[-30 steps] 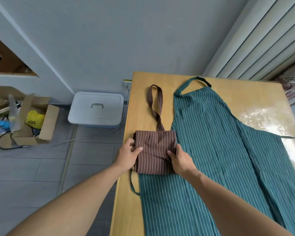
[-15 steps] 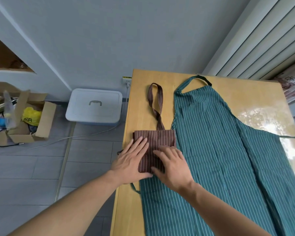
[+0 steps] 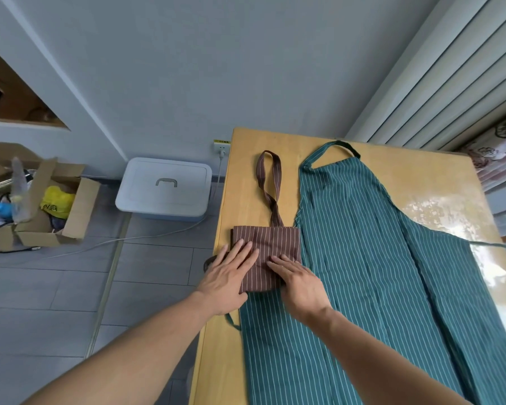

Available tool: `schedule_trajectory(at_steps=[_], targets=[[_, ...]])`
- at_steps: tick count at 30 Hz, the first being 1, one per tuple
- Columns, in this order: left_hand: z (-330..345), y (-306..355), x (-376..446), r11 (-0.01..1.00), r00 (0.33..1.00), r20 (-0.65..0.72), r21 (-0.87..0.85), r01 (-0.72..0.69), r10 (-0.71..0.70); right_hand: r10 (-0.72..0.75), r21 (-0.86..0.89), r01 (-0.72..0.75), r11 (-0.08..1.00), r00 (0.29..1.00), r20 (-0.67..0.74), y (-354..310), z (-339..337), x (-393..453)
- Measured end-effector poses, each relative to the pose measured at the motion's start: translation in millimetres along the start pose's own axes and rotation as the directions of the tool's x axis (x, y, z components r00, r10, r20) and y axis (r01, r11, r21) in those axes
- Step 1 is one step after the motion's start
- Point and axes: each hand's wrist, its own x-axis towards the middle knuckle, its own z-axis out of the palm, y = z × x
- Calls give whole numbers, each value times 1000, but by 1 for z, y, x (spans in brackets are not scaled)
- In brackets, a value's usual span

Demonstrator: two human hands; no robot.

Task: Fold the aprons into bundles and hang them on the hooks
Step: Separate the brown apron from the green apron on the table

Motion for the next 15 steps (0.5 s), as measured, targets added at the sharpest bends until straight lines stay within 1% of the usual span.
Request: schedule_trajectory(at_steps=[2, 4, 6, 8, 10, 12, 13, 15], targets=[[1, 2, -5, 997, 993, -102, -44, -56, 52, -20, 55, 29, 998, 988, -156, 4, -9, 0], [-2, 3, -11, 988, 955, -290, -115, -104, 67, -80, 61, 101, 993, 956, -282, 7, -19, -4], [-9, 3, -17, 970, 898, -440, -205, -133, 30, -136, 34, 156, 987, 934, -331, 8, -31, -11], [-18, 4, -28, 952, 853, -521, -248, -181, 27, -184, 19, 203, 979, 919, -348, 7, -41, -22], [-23, 11, -42, 947, 823, -566, -231, -225, 57, -230, -2, 244, 970, 911, -343, 7, -48, -37], [-15, 18, -63, 943, 818, -567, -207, -260, 101, -270, -29, 276, 961, 907, -322, 3, -47, -59], [-5, 20, -72, 942, 826, -552, -203, -267, 115, -287, -45, 287, 957, 911, -296, 3, -43, -69], [20, 23, -91, 941, 870, -485, -244, -237, 93, -311, -83, 300, 950, 930, -194, 3, -27, -92]])
